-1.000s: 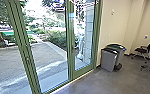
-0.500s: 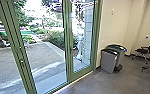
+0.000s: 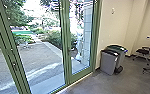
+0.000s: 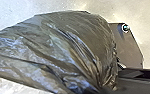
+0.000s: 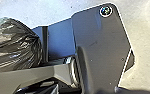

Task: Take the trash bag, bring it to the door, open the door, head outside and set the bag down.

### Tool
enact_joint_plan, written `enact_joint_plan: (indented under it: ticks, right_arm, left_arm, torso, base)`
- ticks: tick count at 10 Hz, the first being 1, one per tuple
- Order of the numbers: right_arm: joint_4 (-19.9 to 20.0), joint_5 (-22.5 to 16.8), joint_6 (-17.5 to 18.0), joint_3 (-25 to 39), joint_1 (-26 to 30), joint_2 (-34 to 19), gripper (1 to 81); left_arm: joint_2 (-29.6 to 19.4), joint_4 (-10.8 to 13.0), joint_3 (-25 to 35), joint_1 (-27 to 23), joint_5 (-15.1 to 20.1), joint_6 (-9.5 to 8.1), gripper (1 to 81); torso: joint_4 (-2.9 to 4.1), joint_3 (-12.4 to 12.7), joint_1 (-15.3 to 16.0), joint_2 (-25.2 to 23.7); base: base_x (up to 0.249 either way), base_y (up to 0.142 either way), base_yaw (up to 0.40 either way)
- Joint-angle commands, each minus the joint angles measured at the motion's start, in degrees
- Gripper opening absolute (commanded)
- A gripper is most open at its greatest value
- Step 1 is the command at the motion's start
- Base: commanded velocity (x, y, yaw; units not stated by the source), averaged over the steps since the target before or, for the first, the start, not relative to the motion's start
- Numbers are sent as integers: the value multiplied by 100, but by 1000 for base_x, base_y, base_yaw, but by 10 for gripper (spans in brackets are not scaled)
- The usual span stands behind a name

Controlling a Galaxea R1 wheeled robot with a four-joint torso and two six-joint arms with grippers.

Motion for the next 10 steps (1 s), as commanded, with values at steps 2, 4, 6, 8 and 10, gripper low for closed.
enact_joint_plan:
  ticks: [2, 4, 6, 8, 10]
  right_arm:
    - [-37, -292, -11, -6, 250, 26, 811]
    - [-28, -292, -11, -6, 250, 26, 811]
    - [-28, -292, -11, -6, 250, 26, 811]
    - [-29, -292, -11, -6, 241, 26, 811]
    - [-37, -292, -11, -6, 250, 26, 811]
  left_arm:
    - [3, 60, 10, -286, 237, 37, 10]
    - [3, 60, 10, -286, 237, 37, 10]
    - [3, 60, 10, -286, 237, 37, 10]
    - [3, 60, 10, -286, 237, 37, 10]
    - [3, 60, 10, -286, 237, 37, 10]
  torso:
    - [0, 0, 0, 0]
    - [0, 0, 0, 0]
    - [0, 0, 0, 0]
    - [0, 0, 0, 0]
    - [0, 0, 0, 0]
  base:
    - [169, -94, 0]
    - [170, -94, 0]
    - [169, -94, 0]
    - [169, -94, 0]
    - [170, -94, 0]
